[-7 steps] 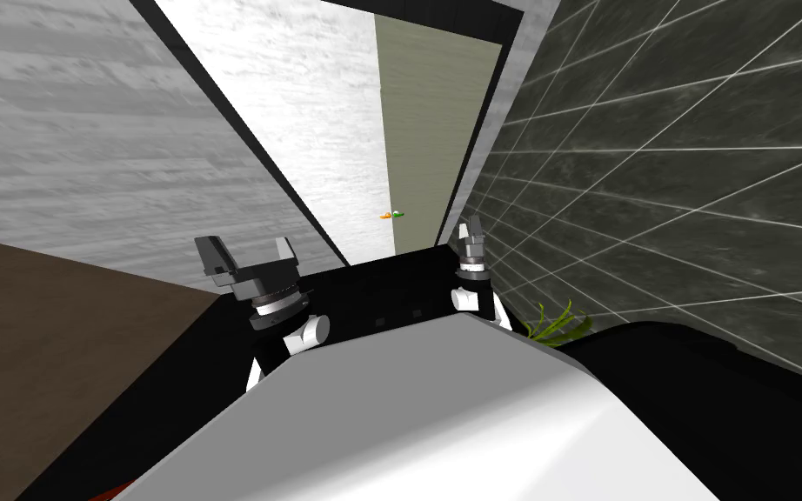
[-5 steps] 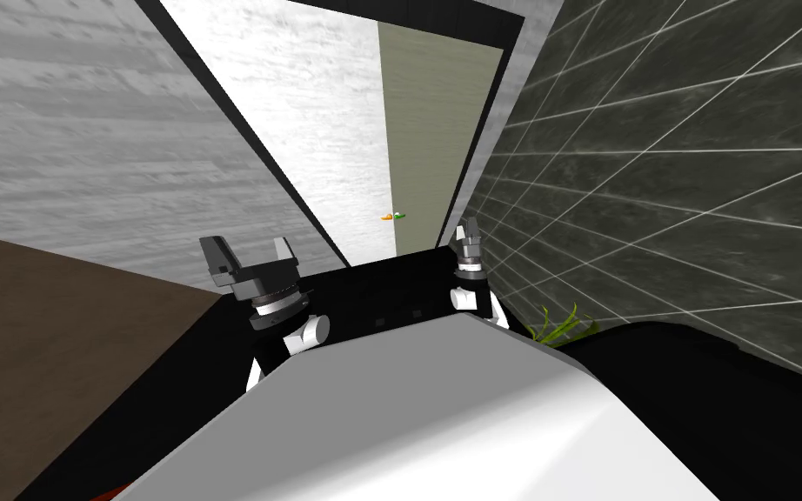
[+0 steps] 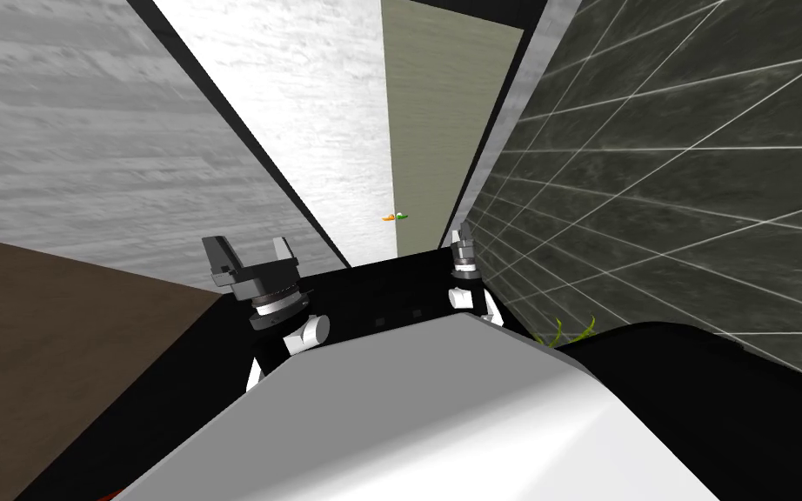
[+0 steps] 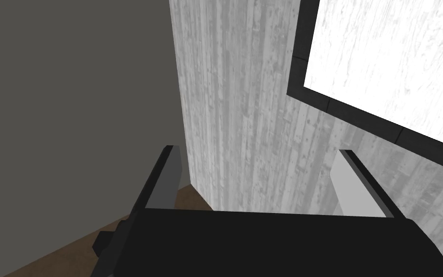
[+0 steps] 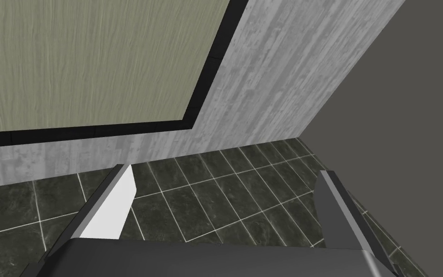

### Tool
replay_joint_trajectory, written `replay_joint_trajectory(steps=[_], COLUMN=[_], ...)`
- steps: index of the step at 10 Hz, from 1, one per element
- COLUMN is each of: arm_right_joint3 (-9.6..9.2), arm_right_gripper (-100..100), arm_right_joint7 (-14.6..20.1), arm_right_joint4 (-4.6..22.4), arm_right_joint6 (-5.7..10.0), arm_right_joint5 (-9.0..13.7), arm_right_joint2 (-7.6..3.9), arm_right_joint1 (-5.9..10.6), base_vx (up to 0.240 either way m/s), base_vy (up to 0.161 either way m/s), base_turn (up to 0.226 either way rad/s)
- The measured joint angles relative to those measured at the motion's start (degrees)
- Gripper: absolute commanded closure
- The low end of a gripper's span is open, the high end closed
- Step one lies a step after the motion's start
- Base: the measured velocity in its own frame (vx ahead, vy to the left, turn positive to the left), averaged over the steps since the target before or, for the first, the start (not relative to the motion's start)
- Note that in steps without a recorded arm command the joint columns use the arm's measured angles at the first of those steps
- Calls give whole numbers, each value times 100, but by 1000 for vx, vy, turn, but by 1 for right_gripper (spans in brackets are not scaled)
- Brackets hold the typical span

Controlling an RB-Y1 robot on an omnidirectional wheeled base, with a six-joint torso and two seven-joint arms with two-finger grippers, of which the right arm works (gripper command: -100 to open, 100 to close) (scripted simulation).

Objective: Pull the door open

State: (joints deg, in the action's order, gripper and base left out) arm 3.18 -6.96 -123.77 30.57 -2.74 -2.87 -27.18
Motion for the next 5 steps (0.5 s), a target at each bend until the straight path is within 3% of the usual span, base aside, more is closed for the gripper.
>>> replay_joint_trajectory(steps=[5], arm_right_joint3=[33], arm_right_gripper=[-100], arm_right_joint7=[129], arm_right_joint4=[647], arm_right_joint6=[151], arm_right_joint5=[85], arm_right_joint2=[-127], arm_right_joint1=[187], base_vx=[104], base_vy=[3], base_turn=[41])
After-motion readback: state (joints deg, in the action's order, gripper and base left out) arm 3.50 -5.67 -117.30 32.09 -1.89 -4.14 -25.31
